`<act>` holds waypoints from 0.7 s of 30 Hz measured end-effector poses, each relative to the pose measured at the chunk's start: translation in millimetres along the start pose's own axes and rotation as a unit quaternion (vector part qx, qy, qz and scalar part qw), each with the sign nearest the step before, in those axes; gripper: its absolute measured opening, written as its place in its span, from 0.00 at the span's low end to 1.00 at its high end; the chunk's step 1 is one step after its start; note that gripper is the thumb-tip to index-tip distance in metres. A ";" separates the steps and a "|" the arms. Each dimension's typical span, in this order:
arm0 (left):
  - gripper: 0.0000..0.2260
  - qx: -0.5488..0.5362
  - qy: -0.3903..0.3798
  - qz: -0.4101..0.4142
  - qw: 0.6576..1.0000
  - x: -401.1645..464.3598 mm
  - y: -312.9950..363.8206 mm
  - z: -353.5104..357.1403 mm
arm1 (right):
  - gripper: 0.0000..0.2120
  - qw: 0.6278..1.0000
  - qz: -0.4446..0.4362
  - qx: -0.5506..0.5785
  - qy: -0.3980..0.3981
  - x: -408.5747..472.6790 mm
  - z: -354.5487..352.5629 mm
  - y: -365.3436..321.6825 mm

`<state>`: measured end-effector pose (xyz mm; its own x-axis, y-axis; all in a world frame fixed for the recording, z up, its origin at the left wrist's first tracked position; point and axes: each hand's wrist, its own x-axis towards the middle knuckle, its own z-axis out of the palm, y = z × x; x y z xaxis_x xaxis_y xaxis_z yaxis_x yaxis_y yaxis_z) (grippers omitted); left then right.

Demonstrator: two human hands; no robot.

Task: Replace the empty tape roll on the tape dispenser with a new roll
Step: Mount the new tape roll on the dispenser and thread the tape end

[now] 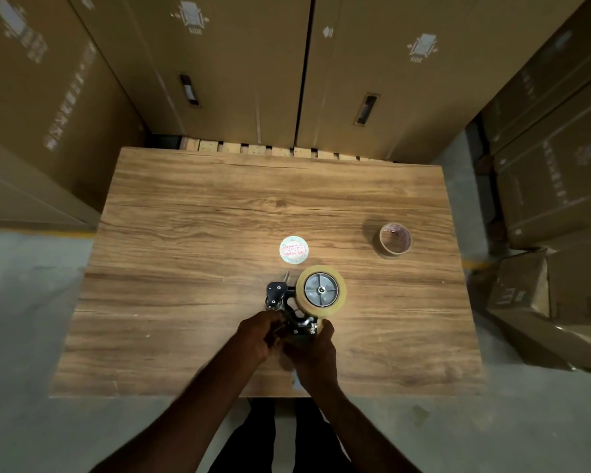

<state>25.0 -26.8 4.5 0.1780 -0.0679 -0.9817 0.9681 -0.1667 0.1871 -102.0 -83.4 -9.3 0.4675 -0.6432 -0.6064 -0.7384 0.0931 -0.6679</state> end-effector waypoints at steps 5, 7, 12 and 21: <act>0.03 -0.008 0.019 0.007 1.000 0.5 3.7 0.2 | 0.34 0.997 -0.038 -0.056 0.024 -5.6 13.2 -1.1; 0.03 0.004 0.020 0.000 1.000 -0.1 3.7 -0.8 | 0.35 0.995 -0.051 -0.081 0.041 -7.4 13.0 -0.5; 0.22 0.018 -0.008 0.020 1.000 5.2 0.6 -8.5 | 0.31 0.990 -0.053 -0.115 0.069 -7.4 2.9 7.6; 0.02 -0.006 -0.029 0.000 1.000 2.2 11.6 -8.3 | 0.27 0.983 -0.012 -0.169 0.078 2.0 -8.9 3.7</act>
<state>38.1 -20.7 4.2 0.1682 -0.1253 -0.9778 0.9701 -0.1552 0.1868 -108.1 -91.1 -9.1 0.4263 -0.7529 -0.5015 -0.8594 -0.1640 -0.4843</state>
